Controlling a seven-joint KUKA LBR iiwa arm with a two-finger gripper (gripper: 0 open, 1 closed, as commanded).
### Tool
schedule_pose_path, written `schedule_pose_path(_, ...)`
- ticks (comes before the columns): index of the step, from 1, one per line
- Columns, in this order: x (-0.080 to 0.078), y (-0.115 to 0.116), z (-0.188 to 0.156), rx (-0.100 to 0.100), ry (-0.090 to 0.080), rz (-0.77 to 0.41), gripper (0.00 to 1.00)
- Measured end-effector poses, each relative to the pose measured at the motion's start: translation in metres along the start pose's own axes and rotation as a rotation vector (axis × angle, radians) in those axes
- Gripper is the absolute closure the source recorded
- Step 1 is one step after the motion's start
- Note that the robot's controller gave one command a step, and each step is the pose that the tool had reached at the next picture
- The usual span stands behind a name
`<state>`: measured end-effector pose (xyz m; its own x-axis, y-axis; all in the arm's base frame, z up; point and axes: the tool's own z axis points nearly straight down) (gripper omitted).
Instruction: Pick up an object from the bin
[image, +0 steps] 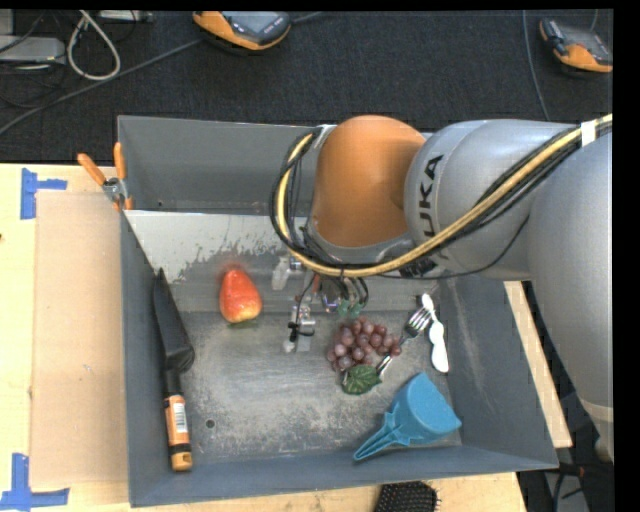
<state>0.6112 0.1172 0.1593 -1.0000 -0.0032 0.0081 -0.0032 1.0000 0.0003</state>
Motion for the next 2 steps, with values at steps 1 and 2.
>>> schedule_pose_path(1,-0.001,-0.001,-0.005,-0.001,-0.007,0.002,0.00)
schedule_pose_path(2,0.008,-0.024,-0.005,-0.001,-0.004,-0.094,0.00)
